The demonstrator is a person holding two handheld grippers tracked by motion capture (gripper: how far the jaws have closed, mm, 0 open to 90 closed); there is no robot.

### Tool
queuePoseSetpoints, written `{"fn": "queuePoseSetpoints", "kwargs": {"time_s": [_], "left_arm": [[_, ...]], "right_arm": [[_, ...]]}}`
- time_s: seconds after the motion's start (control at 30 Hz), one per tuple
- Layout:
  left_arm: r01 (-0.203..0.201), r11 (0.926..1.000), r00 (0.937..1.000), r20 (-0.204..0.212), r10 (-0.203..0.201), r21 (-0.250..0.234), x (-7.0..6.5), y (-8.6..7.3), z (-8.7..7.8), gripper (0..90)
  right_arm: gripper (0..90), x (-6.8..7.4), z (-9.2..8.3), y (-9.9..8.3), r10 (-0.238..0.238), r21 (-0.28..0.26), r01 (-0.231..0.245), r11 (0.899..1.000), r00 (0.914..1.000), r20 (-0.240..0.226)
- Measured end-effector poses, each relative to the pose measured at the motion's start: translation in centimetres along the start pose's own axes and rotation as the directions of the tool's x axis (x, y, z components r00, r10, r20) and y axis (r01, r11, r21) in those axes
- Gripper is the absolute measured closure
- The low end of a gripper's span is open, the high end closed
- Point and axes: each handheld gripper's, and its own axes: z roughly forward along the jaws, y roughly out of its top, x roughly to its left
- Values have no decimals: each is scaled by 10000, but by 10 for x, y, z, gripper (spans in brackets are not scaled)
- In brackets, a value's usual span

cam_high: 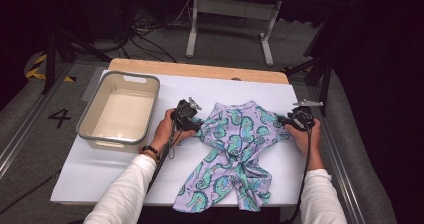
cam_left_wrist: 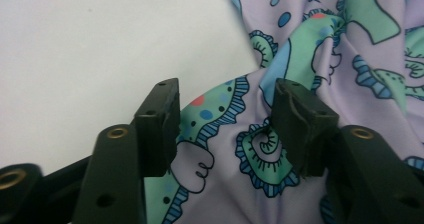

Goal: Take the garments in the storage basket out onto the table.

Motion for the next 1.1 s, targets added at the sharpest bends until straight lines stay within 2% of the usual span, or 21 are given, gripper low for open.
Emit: {"fn": "queuePoseSetpoints", "kwargs": {"time_s": [0.07,0.1,0.13,0.2,0.23,0.27,0.37,0.43,0.53,0.67,0.87,1.0,1.03,1.1], "left_arm": [[-105,9999,9996,261,102,96,0,0,0,595],[-115,9999,9993,370,110,125,0,0,0,656],[-149,9997,9993,337,142,205,-1,1,-1,694],[-158,9991,9996,236,149,394,-1,4,-1,870],[-90,9987,9997,250,78,494,0,5,-1,880],[-152,9980,9998,170,142,609,-1,7,-1,885],[-382,9961,9974,-577,429,792,-3,12,0,889],[-274,9973,9948,-958,339,689,-1,16,-1,890],[-183,9973,9899,-1392,281,712,5,25,-4,891],[-505,9961,9793,-1920,635,717,10,40,-14,891],[-458,9940,9652,-2522,696,991,25,56,-30,892],[-402,9940,9560,-2855,678,1015,34,61,-36,892],[-251,9950,9530,-2983,531,967,39,63,-40,892],[-296,9944,9507,-3043,594,1018,42,65,-41,892]], "right_arm": [[448,1,5,1,-43,250,50,9997,9996,-290],[448,2,8,2,-75,452,87,9989,9996,-282],[468,2,8,2,-7,415,19,9991,9995,-303],[519,3,9,3,37,484,-15,9988,9990,-450],[564,4,8,4,83,531,-58,9986,9989,-467],[650,4,7,5,43,587,-11,9983,9985,-550],[797,7,6,7,-115,803,164,9966,9981,-612],[874,8,6,9,-318,973,362,9946,9984,-469],[887,11,8,14,-572,1071,587,9925,9982,-174],[889,13,7,19,-581,830,567,9949,9982,156],[891,16,0,32,-407,17,406,9992,9978,519],[891,22,-2,44,-434,-425,461,9980,9970,634],[892,23,-2,47,-435,-522,470,9975,9968,671],[892,26,-3,53,-435,-742,489,9960,9964,722]]}}
